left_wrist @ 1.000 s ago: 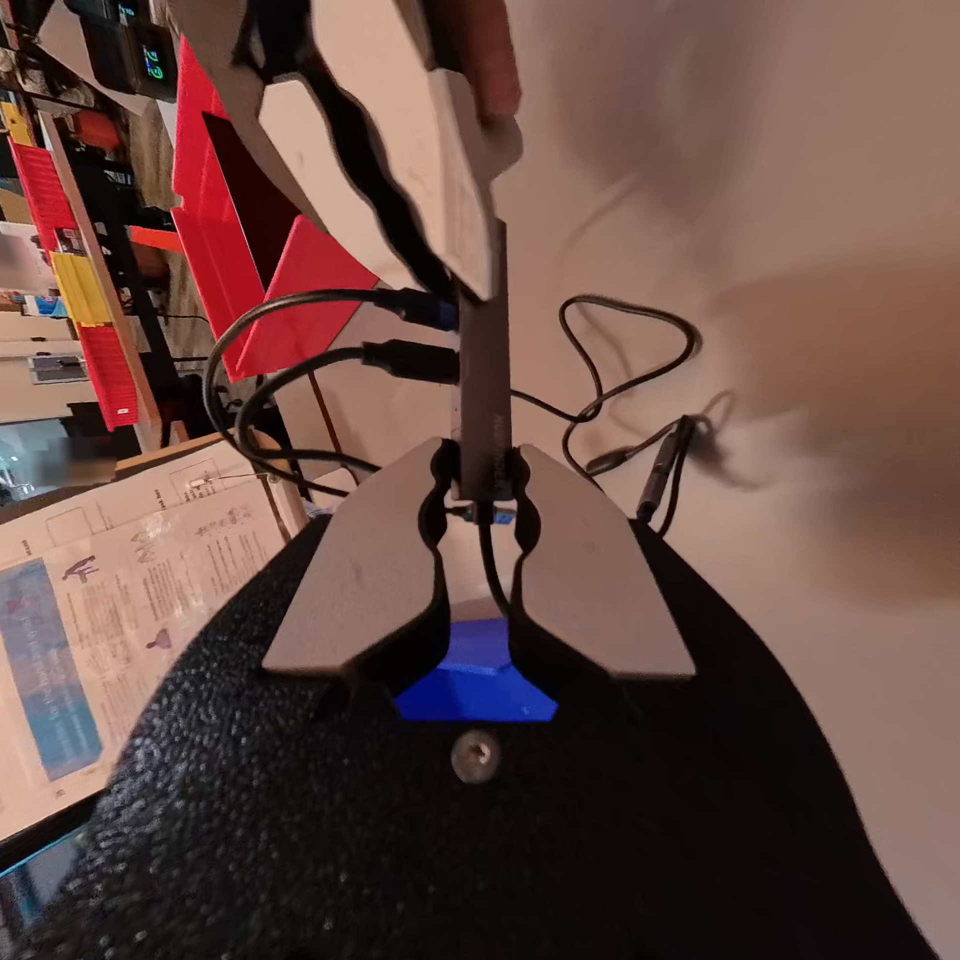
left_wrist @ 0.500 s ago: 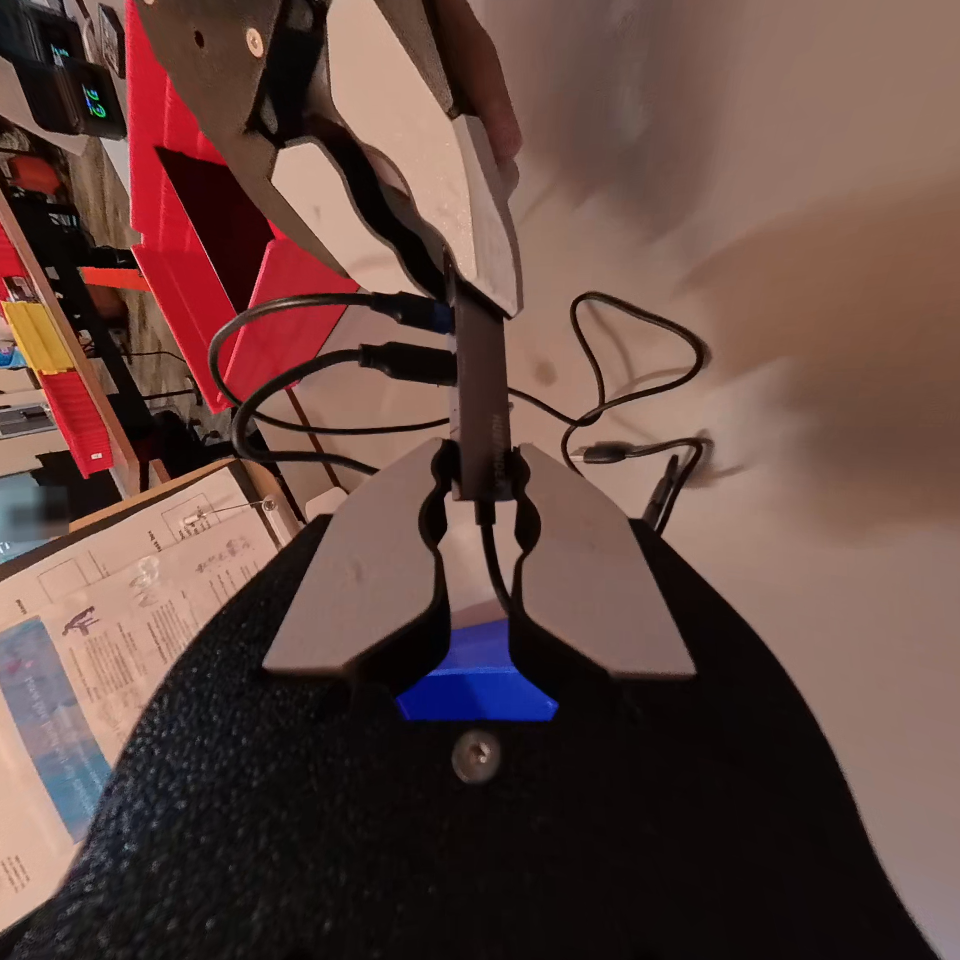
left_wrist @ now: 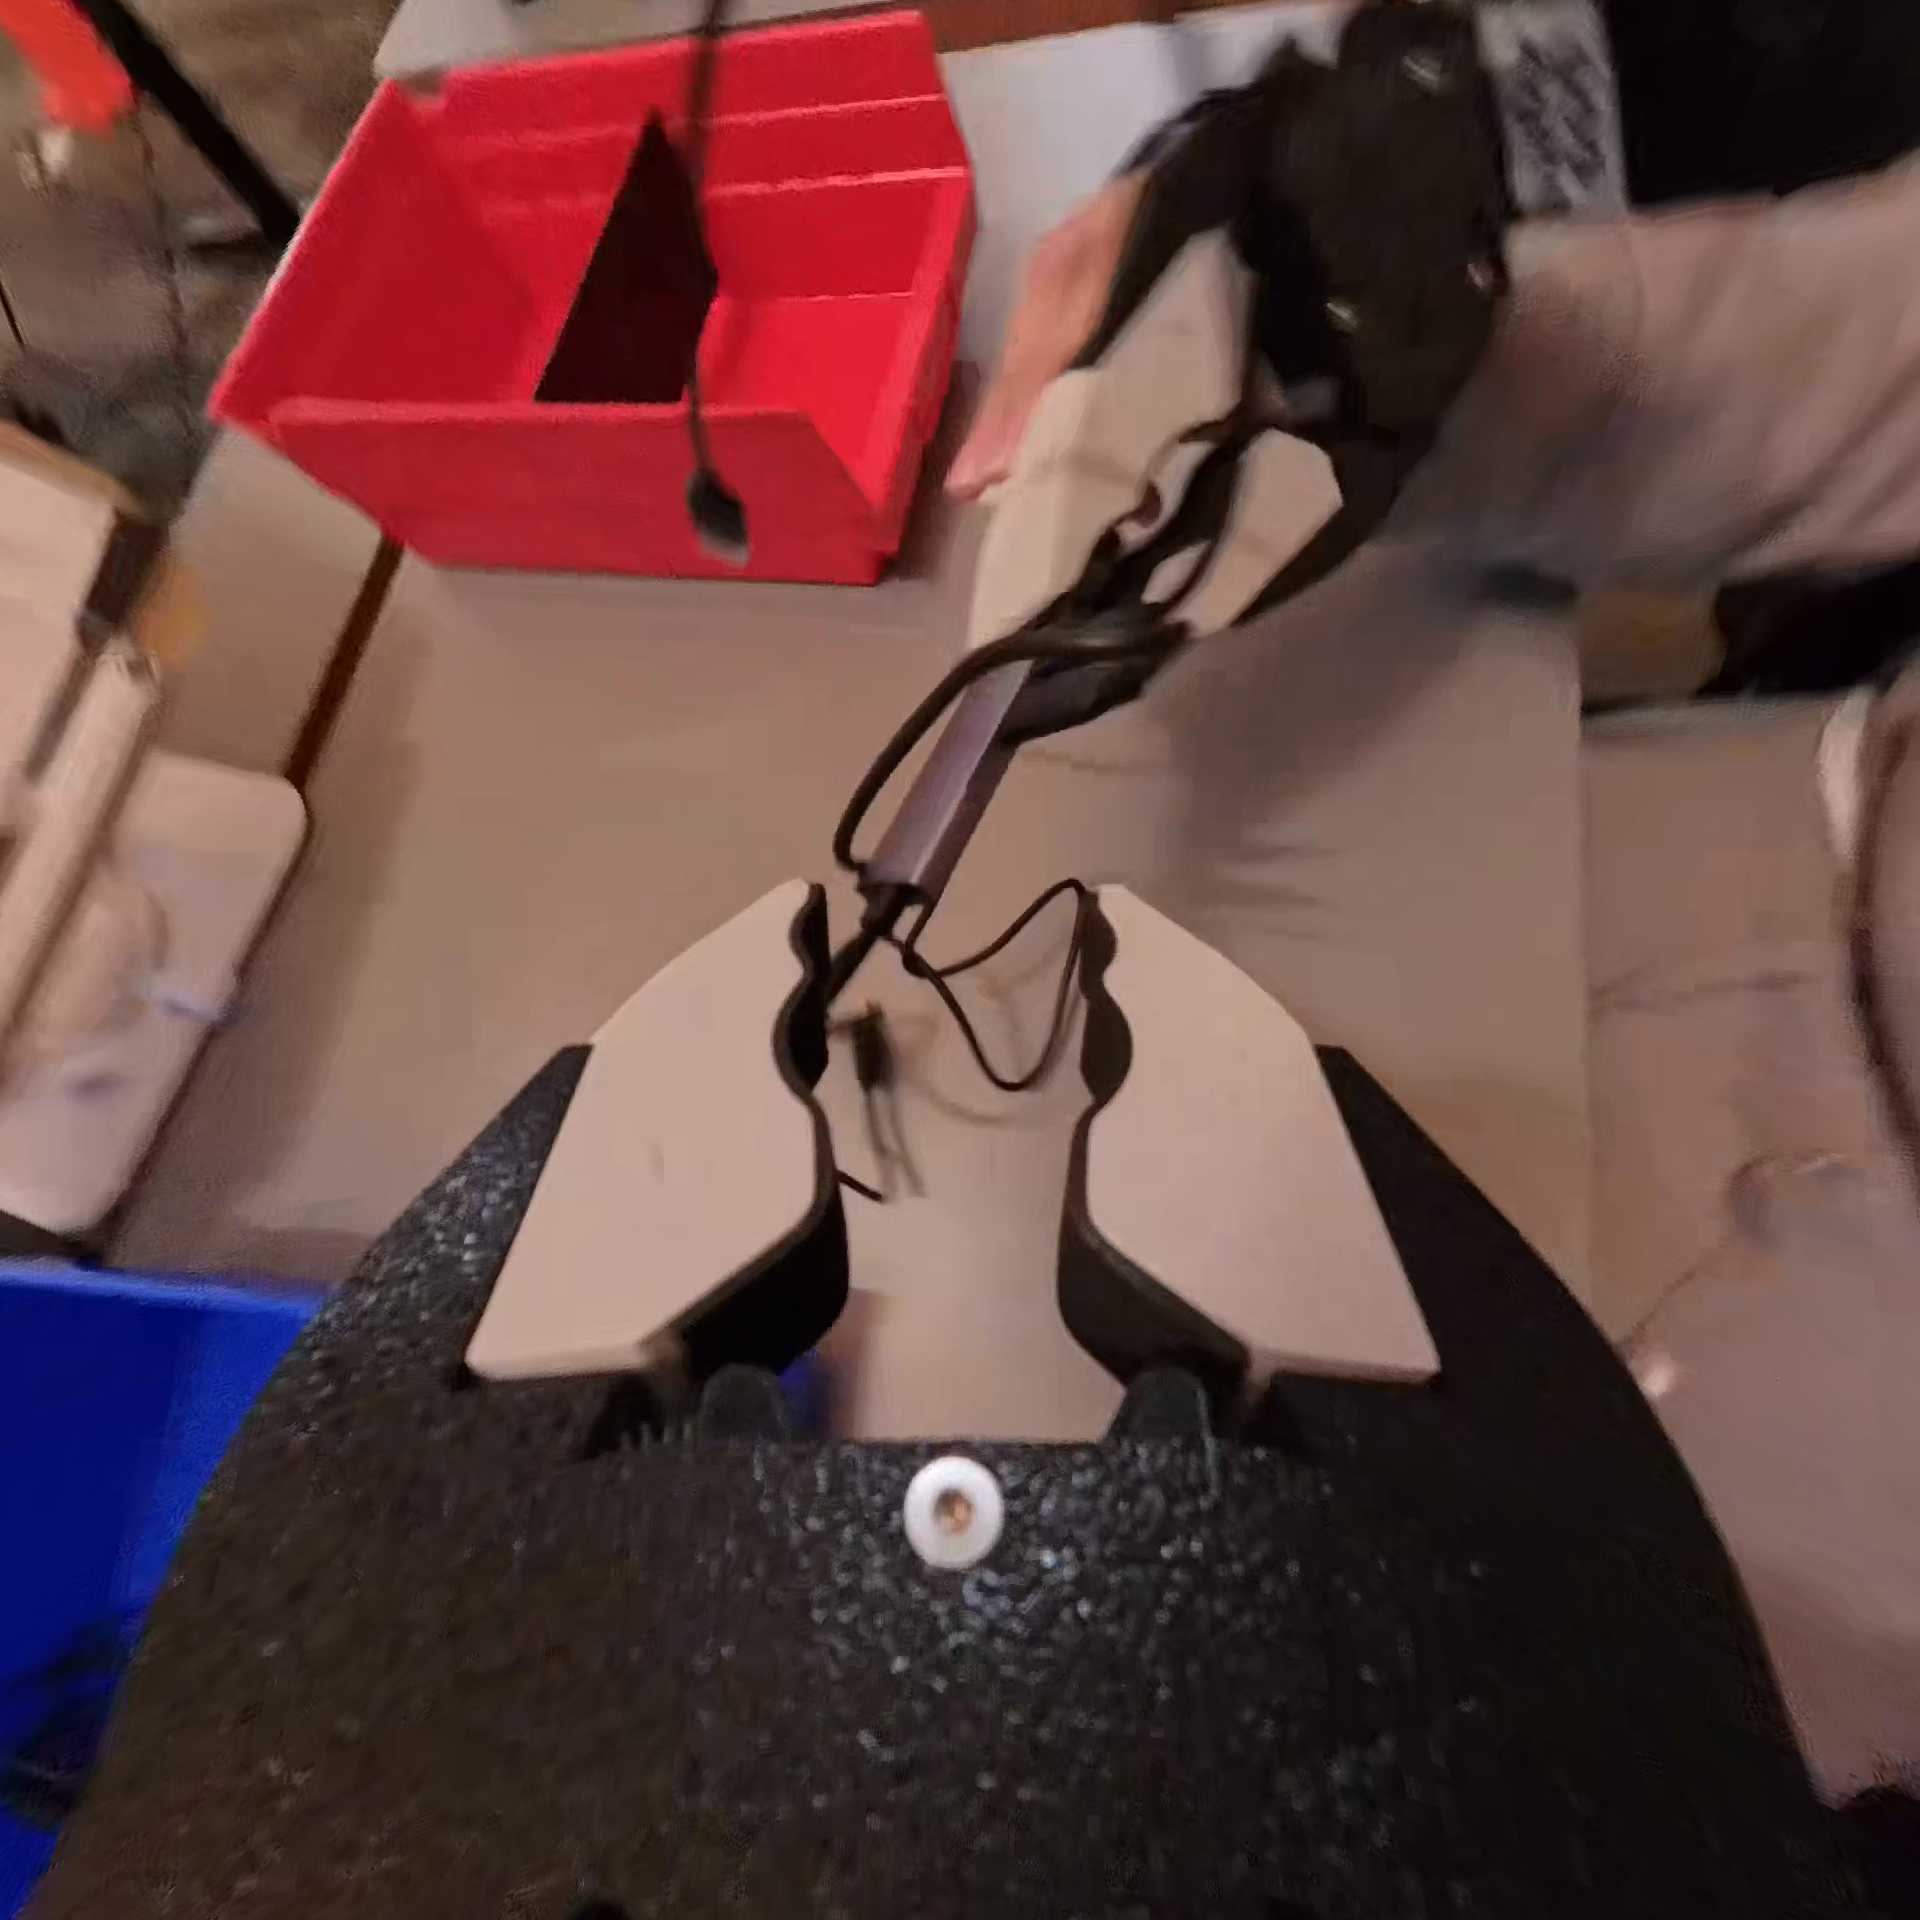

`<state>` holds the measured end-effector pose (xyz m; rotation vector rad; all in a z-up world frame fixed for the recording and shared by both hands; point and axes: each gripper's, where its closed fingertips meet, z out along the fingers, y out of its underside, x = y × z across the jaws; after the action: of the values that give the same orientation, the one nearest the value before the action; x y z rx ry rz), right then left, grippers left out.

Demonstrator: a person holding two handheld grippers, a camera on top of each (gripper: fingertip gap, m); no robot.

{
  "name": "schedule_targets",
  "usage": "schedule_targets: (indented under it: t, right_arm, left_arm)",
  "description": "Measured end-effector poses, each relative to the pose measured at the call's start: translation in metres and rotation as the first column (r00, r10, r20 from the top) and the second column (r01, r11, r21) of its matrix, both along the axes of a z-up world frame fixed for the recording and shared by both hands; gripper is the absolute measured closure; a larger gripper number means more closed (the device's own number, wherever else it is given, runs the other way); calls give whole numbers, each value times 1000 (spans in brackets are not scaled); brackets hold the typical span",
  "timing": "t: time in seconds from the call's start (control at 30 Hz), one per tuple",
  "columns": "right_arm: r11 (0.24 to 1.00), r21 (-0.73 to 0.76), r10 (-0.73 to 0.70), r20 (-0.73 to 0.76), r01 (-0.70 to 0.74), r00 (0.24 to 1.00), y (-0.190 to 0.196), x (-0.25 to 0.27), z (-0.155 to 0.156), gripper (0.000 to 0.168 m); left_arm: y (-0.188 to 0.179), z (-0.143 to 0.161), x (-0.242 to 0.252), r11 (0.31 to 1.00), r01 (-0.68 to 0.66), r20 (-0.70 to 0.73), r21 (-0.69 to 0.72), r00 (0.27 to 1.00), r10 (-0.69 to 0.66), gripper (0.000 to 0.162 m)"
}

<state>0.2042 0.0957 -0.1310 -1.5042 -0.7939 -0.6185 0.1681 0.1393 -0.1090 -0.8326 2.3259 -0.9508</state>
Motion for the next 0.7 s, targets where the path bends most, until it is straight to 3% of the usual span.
schedule_targets:
  t: [0.03,0.1,0.23,0.37,0.47,0.7]
  right_arm:
    - [998,48,-32,77,28,997,0,0,5,159]
    - [997,80,-23,164,10,986,0,-7,7,159]
    - [990,132,8,273,-46,962,0,-20,9,159]
    - [985,134,60,305,-105,950,-1,-35,11,159]
    - [981,127,97,333,-147,938,-1,-49,15,159]
    - [970,189,60,413,-150,909,-1,-55,21,159]
  left_arm:
    - [4,-1,0,997,-41,-50,-62,998,38,117]
    - [5,-4,-4,985,-59,-135,-163,990,37,115]
    - [1,-2,-8,960,0,-96,-279,995,-28,121]
    - [6,-9,-11,972,23,-79,-234,996,-42,119]
    - [0,-18,-24,960,77,-189,-271,973,-131,110]
    - [15,-27,-32,919,37,-300,-394,939,-166,123]
